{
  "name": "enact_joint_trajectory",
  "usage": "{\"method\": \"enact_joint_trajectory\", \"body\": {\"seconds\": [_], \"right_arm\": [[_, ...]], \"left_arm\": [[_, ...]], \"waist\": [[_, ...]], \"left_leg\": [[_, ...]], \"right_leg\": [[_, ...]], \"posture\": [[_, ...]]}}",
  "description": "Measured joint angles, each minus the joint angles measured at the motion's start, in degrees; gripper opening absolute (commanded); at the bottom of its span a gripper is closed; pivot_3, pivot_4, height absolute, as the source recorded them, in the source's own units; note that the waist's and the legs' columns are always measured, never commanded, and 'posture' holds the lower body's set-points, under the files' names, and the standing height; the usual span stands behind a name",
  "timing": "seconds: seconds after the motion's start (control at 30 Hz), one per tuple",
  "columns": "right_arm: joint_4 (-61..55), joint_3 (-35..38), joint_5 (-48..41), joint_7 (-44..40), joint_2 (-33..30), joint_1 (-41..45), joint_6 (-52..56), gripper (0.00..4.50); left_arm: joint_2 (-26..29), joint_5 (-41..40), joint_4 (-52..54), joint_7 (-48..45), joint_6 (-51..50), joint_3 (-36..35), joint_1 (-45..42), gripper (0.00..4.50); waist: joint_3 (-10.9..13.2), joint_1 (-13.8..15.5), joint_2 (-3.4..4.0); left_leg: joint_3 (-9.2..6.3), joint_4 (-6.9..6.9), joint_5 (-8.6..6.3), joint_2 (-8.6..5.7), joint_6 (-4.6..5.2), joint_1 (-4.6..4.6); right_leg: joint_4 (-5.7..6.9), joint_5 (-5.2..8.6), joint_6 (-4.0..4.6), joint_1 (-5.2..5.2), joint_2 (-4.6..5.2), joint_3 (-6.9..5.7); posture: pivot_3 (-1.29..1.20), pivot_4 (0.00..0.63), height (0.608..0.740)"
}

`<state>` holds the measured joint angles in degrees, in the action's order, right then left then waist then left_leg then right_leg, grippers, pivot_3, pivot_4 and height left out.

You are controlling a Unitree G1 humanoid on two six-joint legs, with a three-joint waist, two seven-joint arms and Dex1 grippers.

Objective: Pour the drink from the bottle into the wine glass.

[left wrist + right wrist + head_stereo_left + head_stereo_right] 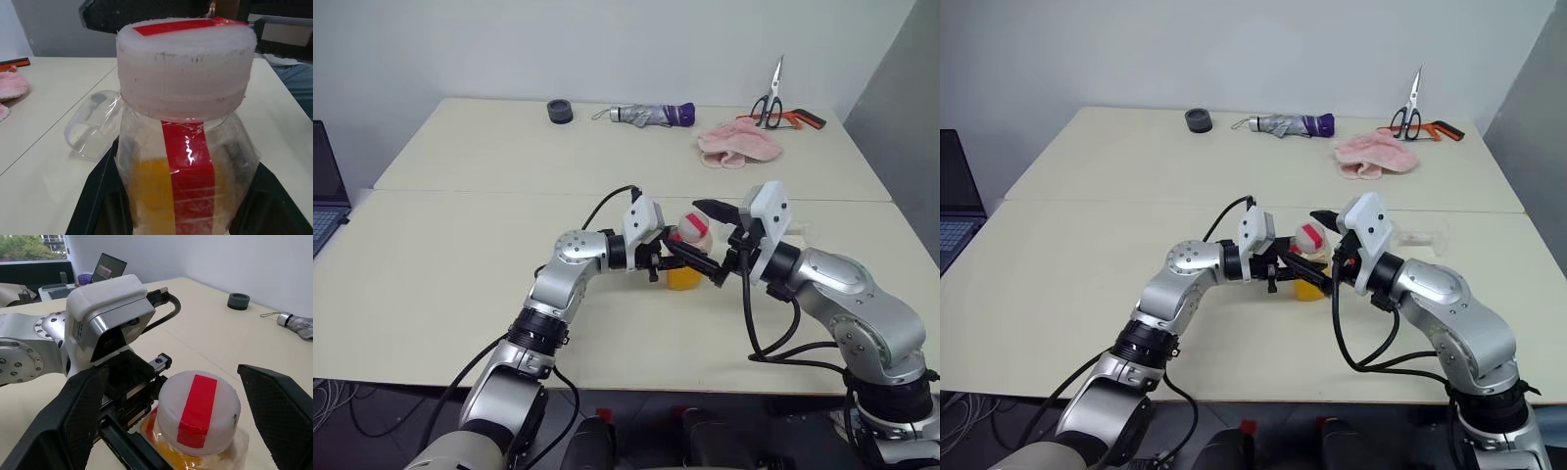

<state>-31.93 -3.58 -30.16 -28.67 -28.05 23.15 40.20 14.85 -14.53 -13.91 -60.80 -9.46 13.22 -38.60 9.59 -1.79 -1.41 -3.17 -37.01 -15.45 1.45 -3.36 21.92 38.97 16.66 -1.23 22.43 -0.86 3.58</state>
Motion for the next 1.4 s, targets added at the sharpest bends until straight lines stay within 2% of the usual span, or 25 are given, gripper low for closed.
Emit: {"method": "enact_joint_trajectory", "body": {"seconds": [0.2, 0.4, 0.53, 0.67, 0.87, 0.9, 1.07, 1.23, 1.4], "right_arm": [[1.2, -0.28, 2.0, -0.53, 0.13, 0.07, -1.47, 1.89], [2.71, -0.33, 1.89, -3.35, -0.14, 0.09, -3.13, 1.86], [6.14, -0.61, 0.45, -11.81, -2.9, 1.85, -5.71, 1.86], [12.77, -2.14, -0.31, -22.13, -5.93, 7.25, -7.74, 1.86], [17.62, -2.75, -0.19, -27.02, -6.42, 10.82, -9.59, 1.86], [17.36, -2.52, -0.23, -26.89, -6.48, 10.55, -9.58, 2.58], [13.79, 1.23, -0.96, -21.57, -5.91, 4.82, -7.19, 4.15], [1.47, 5.78, -4.52, -11.65, -3.91, 0.94, -2.08, 4.17], [-4.31, 0.82, 1.11, 0.85, 1.61, 0.24, 0.71, 4.17]], "left_arm": [[0.02, -0.17, 0.01, -0.11, -0.16, -0.03, 0.01, 1.83], [0.59, -1.34, 0.25, -1.42, -1.84, -0.08, 0.02, 1.82], [2.14, -3.02, 0.91, -5.21, -3.74, -0.11, 0.02, 1.82], [3.69, -3.2, 1.02, -8.6, -3.73, -0.08, -0.67, 1.82], [4.2, -3.03, -0.41, -9.42, -2.78, -0.1, -2.5, 1.82], [4.08, -3.02, -0.45, -9.45, -2.78, -0.09, -2.5, 1.82], [4.26, -3.22, -0.48, -8.53, -3.04, -2.03, -2.57, 1.82], [4.02, -3.38, -3.12, -8.57, -3.51, -2.5, -3.31, 1.82], [3.93, -3.35, -5.52, -8.58, -3.37, -2.65, -4.78, 1.82]], "waist": [[0.0, -0.01, 0.0], [0.0, -0.02, 0.0], [0.02, -0.07, 0.03], [0.04, -0.09, 0.04], [0.05, -0.01, 0.04], [0.05, 0.0, 0.04], [0.06, 0.1, 0.06], [0.06, -0.03, 0.06], [0.06, -0.11, 0.06]], "left_leg": [[0.0, 0.0, 0.0, 0.0, 0.0, 0.0], [0.0, 0.0, 0.0, 0.0, 0.0, -0.01], [0.03, 0.0, 0.0, -0.01, 0.0, -0.02], [0.0, -0.02, 0.0, 0.01, 0.01, -0.03], [0.0, 0.0, -0.01, 0.0, 0.02, 0.02], [0.0, -0.01, -0.01, 0.0, 0.02, 0.04], [-0.03, -0.04, -0.01, 0.02, 0.03, 0.19], [-0.05, -0.03, -0.01, 0.01, 0.03, 0.19], [-0.03, -0.04, 0.0, 0.02, 0.02, 0.18]], "right_leg": [[0.0, 0.0, 0.0, 0.0, 0.0, 0.0], [0.0, 0.0, 0.0, 0.0, -0.01, -0.01], [0.01, 0.0, 0.0, 0.0, -0.01, -0.04], [0.02, 0.0, 0.0, 0.0, -0.03, -0.07], [-0.02, 0.0, 0.01, 0.0, 0.01, -0.07], [-0.02, 0.0, 0.01, 0.02, 0.02, -0.06], [0.05, 0.0, 0.01, 0.15, 0.06, 0.05], [0.06, 0.0, 0.01, 0.16, -0.02, 0.03], [0.12, 0.0, 0.01, 0.21, -0.06, 0.05]], "posture": [[0.0, 0.15, 0.74], [0.0, 0.15, 0.74], [0.0, 0.15, 0.74], [0.0, 0.15, 0.74], [0.0, 0.15, 0.74], [0.0, 0.15, 0.74], [0.0, 0.15, 0.74], [0.0, 0.15, 0.74], [0.0, 0.15, 0.74]]}}
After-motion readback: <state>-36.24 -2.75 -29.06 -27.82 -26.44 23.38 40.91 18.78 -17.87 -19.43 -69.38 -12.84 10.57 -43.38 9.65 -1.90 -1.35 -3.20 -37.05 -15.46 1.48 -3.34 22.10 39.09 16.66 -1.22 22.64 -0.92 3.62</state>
